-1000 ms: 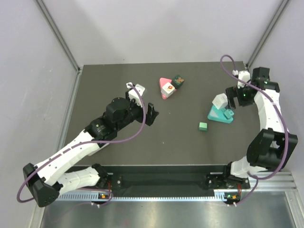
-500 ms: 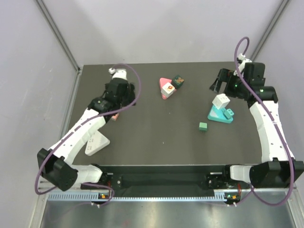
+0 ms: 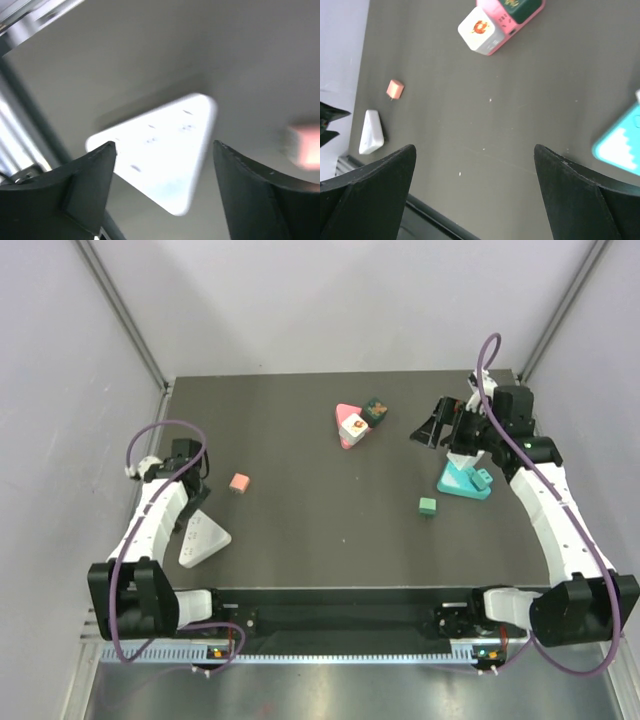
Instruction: Insert the plug
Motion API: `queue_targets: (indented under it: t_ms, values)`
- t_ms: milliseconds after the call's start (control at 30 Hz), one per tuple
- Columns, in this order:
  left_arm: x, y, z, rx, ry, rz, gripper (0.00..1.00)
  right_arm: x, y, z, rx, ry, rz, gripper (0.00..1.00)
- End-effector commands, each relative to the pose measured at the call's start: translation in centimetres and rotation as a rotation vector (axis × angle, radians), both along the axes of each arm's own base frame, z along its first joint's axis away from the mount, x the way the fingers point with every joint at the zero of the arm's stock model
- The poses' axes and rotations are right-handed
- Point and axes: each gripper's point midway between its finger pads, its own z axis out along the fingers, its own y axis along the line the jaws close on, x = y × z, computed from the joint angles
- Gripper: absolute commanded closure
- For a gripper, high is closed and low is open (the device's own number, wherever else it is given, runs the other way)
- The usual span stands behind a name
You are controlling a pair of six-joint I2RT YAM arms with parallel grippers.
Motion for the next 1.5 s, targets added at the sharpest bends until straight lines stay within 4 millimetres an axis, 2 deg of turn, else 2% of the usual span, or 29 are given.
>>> queue_targets:
  t_ms: [0, 67, 200, 267, 433, 467, 533, 567, 600, 667, 767, 833, 900, 1000, 1067, 1167, 1200, 1233, 1267, 1300, 1367, 1467]
  values:
    - [-3.3, 2.6, -1.5, 0.040, 0.063, 0.181, 0.19, 0.0, 1.9, 1.7, 0.058, -0.069, 0.097, 0.00]
    - [-3.1, 3.0, -1.5, 0.038, 0.026, 0.202, 0.21, -0.2, 2.0, 1.6, 0.053, -0.072, 0.105, 0.00]
    - [-3.0, 2.6, -1.9, 0.014, 0.004, 0.208, 0.29, -0.5, 2.5, 1.3, 0.049, -0.075, 0.123, 0.00]
    - [-3.5, 2.0, -2.8, -0.024, 0.027, 0.236, 0.34, -0.6, 2.7, 1.0, 0.047, -0.070, 0.139, 0.00]
    - [-4.3, 0.9, -4.7, -0.082, 0.068, 0.253, 0.41, -0.5, 2.7, 1.2, 0.040, -0.069, 0.142, 0.00]
    - [-4.1, 0.7, -5.1, -0.094, 0.064, 0.243, 0.47, -0.5, 2.8, 1.2, 0.042, -0.068, 0.144, 0.00]
    - [-3.9, -0.4, -6.3, -0.157, 0.054, 0.228, 0.55, -0.4, 2.9, 1.2, 0.044, -0.068, 0.147, 0.00]
    - [-3.7, -0.9, -6.5, -0.188, 0.043, 0.217, 0.64, -0.4, 2.8, 1.3, 0.044, -0.069, 0.143, 0.00]
    - [-3.5, -2.3, -6.8, -0.257, 0.035, 0.186, 0.69, -0.5, 2.7, 1.2, 0.038, -0.067, 0.141, 0.00]
    - [-2.7, -3.5, -6.6, -0.294, -0.011, 0.163, 0.74, -0.5, 2.5, 0.6, 0.027, -0.057, 0.133, 0.00]
    - [-1.9, -6.5, -6.6, -0.345, -0.061, 0.112, 0.74, -0.4, 2.2, 0.0, 0.009, -0.041, 0.116, 0.00]
    - [-2.0, -9.1, -7.4, -0.384, -0.058, 0.088, 0.75, 0.0, 2.1, -0.4, 0.006, -0.025, 0.103, 0.00]
    - [-0.8, -11.8, -8.0, -0.405, -0.057, 0.011, 0.75, 0.0, 2.0, -1.3, -0.006, 0.017, 0.108, 0.00]
    - [0.1, -13.2, -7.9, -0.384, 0.003, -0.010, 0.76, -0.1, 1.8, -1.9, -0.024, 0.052, 0.106, 0.00]
    - [1.0, -13.0, -7.0, -0.330, 0.011, -0.043, 0.76, -0.3, 1.6, -2.2, -0.037, 0.059, 0.102, 0.00]
    - [3.4, -13.7, -3.9, -0.260, -0.033, -0.133, 0.74, -0.7, 1.3, -2.4, -0.045, 0.046, 0.093, 0.00]
    - [4.8, -14.5, -2.2, -0.259, -0.081, -0.174, 0.73, -0.8, 1.3, -2.3, -0.043, 0.039, 0.094, 0.00]
    - [5.6, -14.7, -1.3, -0.242, -0.095, -0.246, 0.70, -0.9, 1.4, -2.2, -0.042, 0.032, 0.100, 0.00]
    - [6.5, -15.9, -0.2, -0.271, -0.122, -0.325, 0.66, -1.0, 1.5, -2.0, -0.044, 0.023, 0.107, 0.00]
    - [8.4, -16.8, 1.1, -0.250, -0.182, -0.479, 0.64, -1.1, 1.5, -2.0, -0.045, 0.022, 0.107, 0.00]
    - [9.1, -17.6, 1.7, -0.233, -0.204, -0.616, 0.52, -1.0, 1.4, -1.5, -0.041, -0.016, 0.099, 0.00]
    - [10.3, -16.9, 2.0, -0.124, -0.204, -0.753, 0.39, -0.9, 1.5, -2.0, -0.025, -0.023, 0.094, 0.00]
